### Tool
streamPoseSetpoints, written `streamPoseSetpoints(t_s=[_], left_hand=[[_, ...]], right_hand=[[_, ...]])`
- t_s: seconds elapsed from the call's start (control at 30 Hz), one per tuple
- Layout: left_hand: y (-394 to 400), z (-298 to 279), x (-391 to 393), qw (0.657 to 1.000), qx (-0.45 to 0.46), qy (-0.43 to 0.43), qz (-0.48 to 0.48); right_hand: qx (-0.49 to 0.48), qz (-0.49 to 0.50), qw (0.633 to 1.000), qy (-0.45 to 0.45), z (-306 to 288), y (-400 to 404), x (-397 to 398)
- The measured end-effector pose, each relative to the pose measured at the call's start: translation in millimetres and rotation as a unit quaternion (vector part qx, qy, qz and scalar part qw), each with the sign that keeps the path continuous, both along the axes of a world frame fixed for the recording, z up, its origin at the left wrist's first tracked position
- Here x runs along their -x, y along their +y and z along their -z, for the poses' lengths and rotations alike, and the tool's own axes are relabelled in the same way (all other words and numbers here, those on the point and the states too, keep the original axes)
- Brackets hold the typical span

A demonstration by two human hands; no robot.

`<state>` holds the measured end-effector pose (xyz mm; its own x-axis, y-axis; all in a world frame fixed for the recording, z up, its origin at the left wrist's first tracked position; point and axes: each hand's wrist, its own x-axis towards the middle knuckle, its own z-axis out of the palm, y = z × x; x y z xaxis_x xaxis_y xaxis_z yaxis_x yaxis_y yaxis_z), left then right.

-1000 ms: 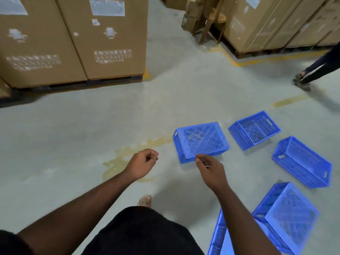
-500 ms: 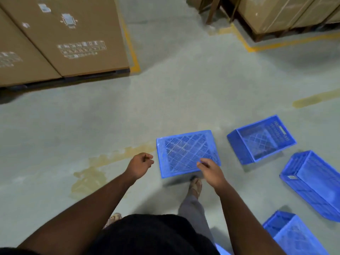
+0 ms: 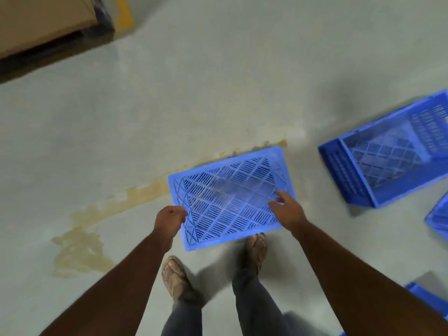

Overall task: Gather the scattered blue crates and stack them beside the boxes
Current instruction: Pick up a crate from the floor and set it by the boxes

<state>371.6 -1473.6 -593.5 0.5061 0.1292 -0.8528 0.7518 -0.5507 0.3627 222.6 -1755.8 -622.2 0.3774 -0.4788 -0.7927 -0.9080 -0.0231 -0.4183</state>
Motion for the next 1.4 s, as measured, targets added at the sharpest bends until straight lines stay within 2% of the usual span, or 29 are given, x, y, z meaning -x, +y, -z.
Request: streamPoseSetpoints(t_s=[0.13, 0.23, 0.27, 0.33, 0.47, 0.63, 0.73, 0.87, 0.97, 1.03, 1.2, 1.3, 1.4], left_hand=[[-21, 105, -30, 0.997, -0.075, -0.004, 0.015], [-14, 178, -59, 0.988, -0.124, 0.002, -0.091], [-8, 196, -69, 0.985, -0.125, -0.011, -0.122], [-15, 210, -83, 0.98, -0.137, -0.043, -0.14], [-15, 231, -105, 0.984, -0.112, -0.059, -0.121], [-7, 213, -110, 0.989, -0.071, -0.02, -0.126], [10, 189, -110, 0.982, -0.101, -0.015, -0.159], [39, 148, -109, 0.969, -0.205, -0.107, -0.093], [59, 120, -94, 0.957, -0.193, -0.196, -0.09], [72, 113, -77, 0.954, -0.184, -0.221, -0.082], [104, 130, -36, 0.969, -0.187, -0.159, -0.005], [110, 138, -22, 0.977, -0.161, -0.135, 0.027], [105, 139, -27, 0.974, -0.138, -0.161, 0.077]], right_hand=[[0.016, -0.038, 0.999, -0.011, 104, -28, -28], [0.102, -0.19, 0.976, 0.011, 160, -55, -32], [0.136, -0.207, 0.969, 0.022, 175, -66, -33], [0.159, -0.168, 0.973, 0.018, 193, -82, -38], [0.057, 0.023, 0.998, -0.029, 235, -98, -46], [0.031, 0.111, 0.993, 0.003, 200, -96, -72], [0.052, 0.101, 0.993, -0.04, 177, -98, -80], [0.085, 0.131, 0.988, -0.021, 125, -96, -93], [0.094, 0.14, 0.986, -0.013, 89, -87, -93], [0.07, 0.157, 0.985, -0.026, 78, -76, -83], [0.093, 0.156, 0.982, -0.047, 89, -32, -45], [0.081, 0.2, 0.974, -0.072, 108, -20, -20], [0.102, 0.137, 0.983, -0.063, 109, -20, -4]])
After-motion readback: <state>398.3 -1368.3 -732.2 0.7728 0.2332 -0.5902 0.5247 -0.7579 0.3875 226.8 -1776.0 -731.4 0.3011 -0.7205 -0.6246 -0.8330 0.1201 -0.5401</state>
